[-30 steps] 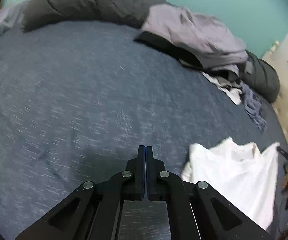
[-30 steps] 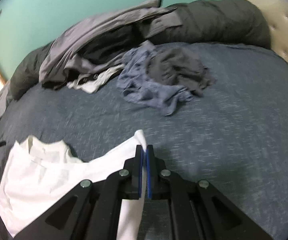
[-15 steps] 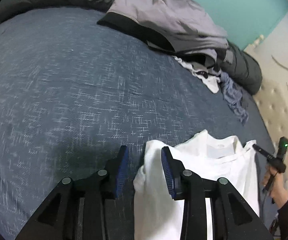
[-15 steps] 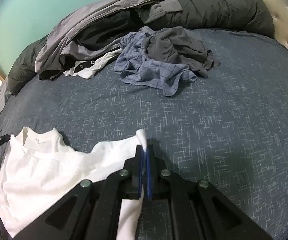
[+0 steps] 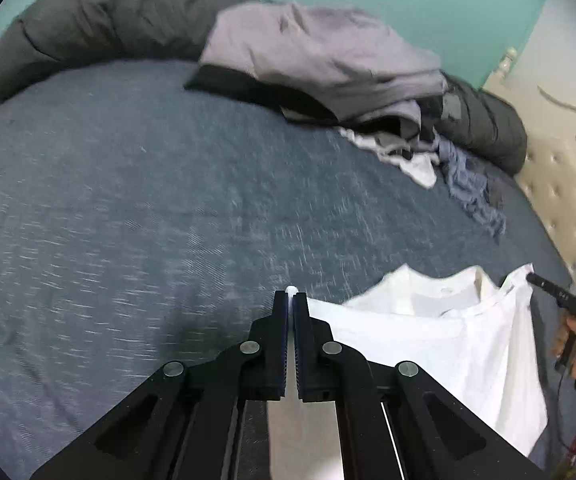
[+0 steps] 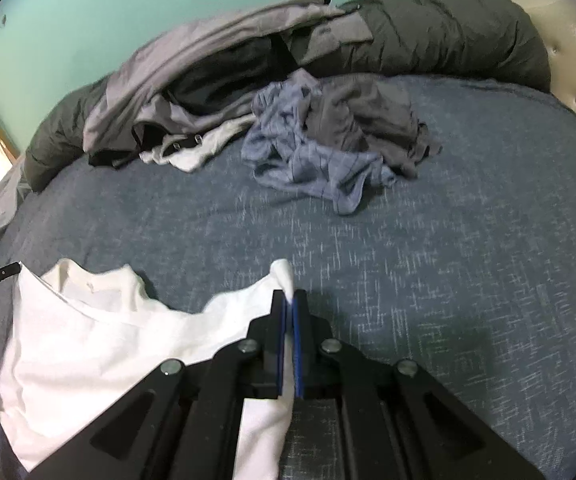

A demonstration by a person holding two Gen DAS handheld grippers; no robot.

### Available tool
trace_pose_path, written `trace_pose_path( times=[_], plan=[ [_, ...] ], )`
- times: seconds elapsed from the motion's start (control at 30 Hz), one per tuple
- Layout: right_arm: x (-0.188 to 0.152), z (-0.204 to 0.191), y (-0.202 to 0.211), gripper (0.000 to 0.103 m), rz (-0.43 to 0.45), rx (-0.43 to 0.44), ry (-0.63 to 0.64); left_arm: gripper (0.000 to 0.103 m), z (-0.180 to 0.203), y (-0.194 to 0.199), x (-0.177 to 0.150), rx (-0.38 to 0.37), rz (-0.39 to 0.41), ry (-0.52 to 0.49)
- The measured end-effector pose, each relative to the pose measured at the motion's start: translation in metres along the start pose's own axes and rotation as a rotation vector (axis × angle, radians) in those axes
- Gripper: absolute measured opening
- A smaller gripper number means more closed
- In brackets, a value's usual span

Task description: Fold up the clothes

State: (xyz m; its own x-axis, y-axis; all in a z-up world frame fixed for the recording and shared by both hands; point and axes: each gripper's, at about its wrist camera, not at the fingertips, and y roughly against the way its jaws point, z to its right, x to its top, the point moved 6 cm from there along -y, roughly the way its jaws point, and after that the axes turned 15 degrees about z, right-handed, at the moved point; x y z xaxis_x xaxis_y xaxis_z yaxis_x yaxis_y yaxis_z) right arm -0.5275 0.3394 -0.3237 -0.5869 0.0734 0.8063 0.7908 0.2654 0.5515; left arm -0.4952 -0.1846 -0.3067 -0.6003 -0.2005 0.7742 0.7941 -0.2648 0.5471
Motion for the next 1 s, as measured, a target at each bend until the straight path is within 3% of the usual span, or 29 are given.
trace_pose_path(
  times=[0.23, 0.57, 0.73, 0.9, 1.0],
  plan=[
    [0.019, -0.007, 0.004, 0.003, 0.030, -0.017, 0.008, 0.002, -0.029, 0.022, 0.022, 0.069, 0.059, 0.031],
    [0.006, -0.004, -0.041, 0.003, -0.057, -0.089, 0.027, 0.002, -0.046, -0.024, 0.002, 0.117, -0.026, 0.027],
    [-0.012, 0.001, -0.053, 0.004, -0.107, -0.077, -0.010, 0.004, -0.053, -0.034, -0.011, 0.112, -0.054, 0.069],
    [-0.008, 0.013, -0.028, 0.009, -0.070, -0.077, -0.057, 0.011, -0.065, -0.016, -0.009, 0.100, -0.036, 0.137],
    [-0.011, 0.019, 0.004, 0.028, -0.064, -0.035, -0.088, 0.013, -0.068, 0.010, -0.013, 0.076, -0.048, 0.162]
  ],
)
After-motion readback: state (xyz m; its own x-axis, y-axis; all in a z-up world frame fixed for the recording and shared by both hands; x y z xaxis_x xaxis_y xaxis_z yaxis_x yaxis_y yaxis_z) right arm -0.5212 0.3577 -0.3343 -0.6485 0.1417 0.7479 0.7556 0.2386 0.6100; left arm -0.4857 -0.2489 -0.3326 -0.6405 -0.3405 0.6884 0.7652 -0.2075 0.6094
